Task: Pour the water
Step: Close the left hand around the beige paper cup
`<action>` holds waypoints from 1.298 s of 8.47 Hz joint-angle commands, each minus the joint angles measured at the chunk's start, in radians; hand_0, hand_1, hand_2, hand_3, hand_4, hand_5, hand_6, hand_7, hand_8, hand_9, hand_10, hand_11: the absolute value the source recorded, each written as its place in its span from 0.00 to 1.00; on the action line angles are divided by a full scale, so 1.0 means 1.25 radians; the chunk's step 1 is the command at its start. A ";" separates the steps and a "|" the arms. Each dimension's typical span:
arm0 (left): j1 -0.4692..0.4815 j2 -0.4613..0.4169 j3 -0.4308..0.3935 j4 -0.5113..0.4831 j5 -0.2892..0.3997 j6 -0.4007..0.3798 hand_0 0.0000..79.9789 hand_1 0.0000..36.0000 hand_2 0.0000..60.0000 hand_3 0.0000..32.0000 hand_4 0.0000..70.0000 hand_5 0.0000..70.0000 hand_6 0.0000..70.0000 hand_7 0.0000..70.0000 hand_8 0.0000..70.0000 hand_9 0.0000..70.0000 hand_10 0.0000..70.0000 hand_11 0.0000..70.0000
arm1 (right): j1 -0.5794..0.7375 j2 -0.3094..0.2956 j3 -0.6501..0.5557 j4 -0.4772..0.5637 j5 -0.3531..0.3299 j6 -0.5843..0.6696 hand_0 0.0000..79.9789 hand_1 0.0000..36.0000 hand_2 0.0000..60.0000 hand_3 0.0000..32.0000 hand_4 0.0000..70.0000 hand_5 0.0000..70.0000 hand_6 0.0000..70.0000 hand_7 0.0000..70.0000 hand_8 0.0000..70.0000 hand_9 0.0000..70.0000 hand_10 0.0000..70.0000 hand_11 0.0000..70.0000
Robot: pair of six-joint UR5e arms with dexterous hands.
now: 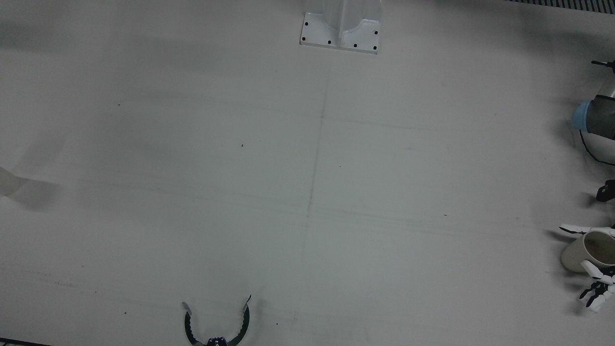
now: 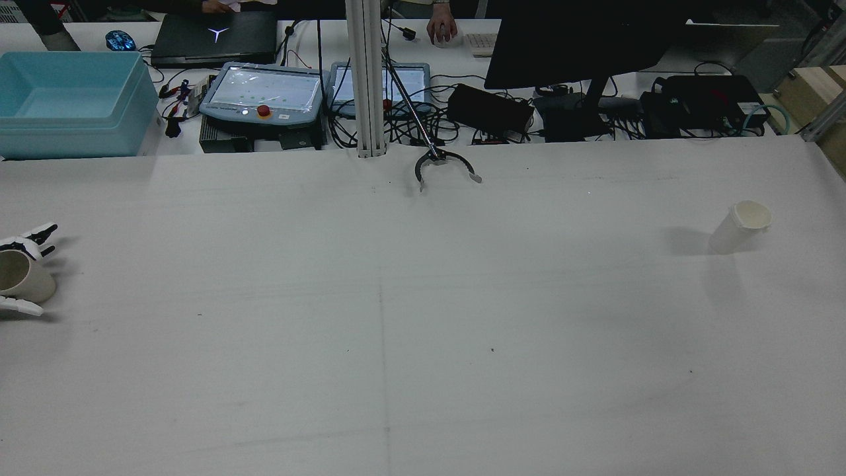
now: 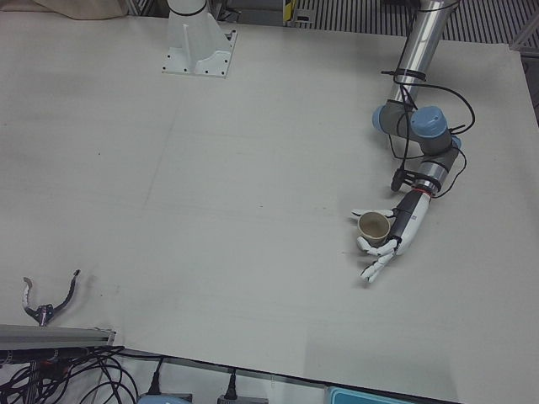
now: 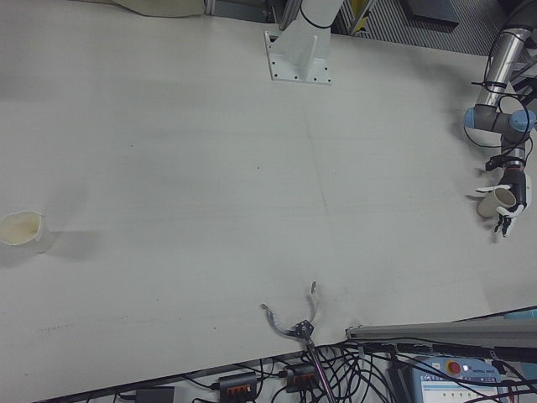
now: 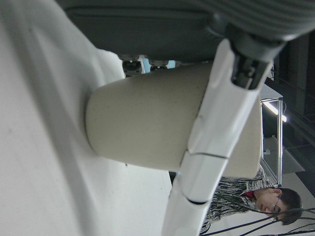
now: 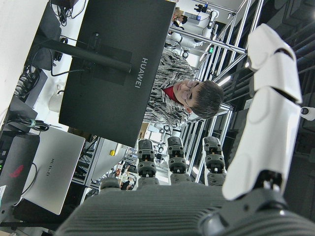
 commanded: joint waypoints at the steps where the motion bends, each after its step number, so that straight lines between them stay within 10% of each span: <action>1: 0.001 -0.001 -0.001 0.005 -0.002 -0.001 1.00 1.00 0.00 0.00 0.57 1.00 0.22 0.14 0.16 0.06 0.11 0.22 | 0.000 0.000 -0.004 0.000 0.000 0.001 0.65 0.56 0.29 0.00 0.19 0.11 0.26 0.20 0.20 0.23 0.00 0.00; 2: 0.001 -0.004 -0.001 0.007 -0.002 -0.002 1.00 1.00 0.00 0.00 0.58 1.00 0.22 0.14 0.16 0.06 0.11 0.22 | 0.000 0.000 -0.005 0.000 0.000 0.001 0.65 0.56 0.29 0.00 0.19 0.11 0.26 0.20 0.20 0.23 0.00 0.00; 4: 0.000 -0.004 -0.001 0.010 0.000 -0.003 1.00 1.00 1.00 0.00 0.59 1.00 0.22 0.14 0.16 0.06 0.11 0.21 | 0.000 0.001 -0.007 0.000 0.000 0.002 0.65 0.56 0.29 0.00 0.19 0.11 0.26 0.20 0.20 0.23 0.00 0.00; 11: -0.004 0.033 -0.170 0.193 0.012 -0.096 1.00 1.00 1.00 0.00 0.54 1.00 0.23 0.13 0.15 0.05 0.09 0.19 | 0.003 0.000 -0.024 0.007 0.002 0.006 0.69 0.69 0.37 0.00 0.14 0.13 0.24 0.16 0.23 0.26 0.00 0.00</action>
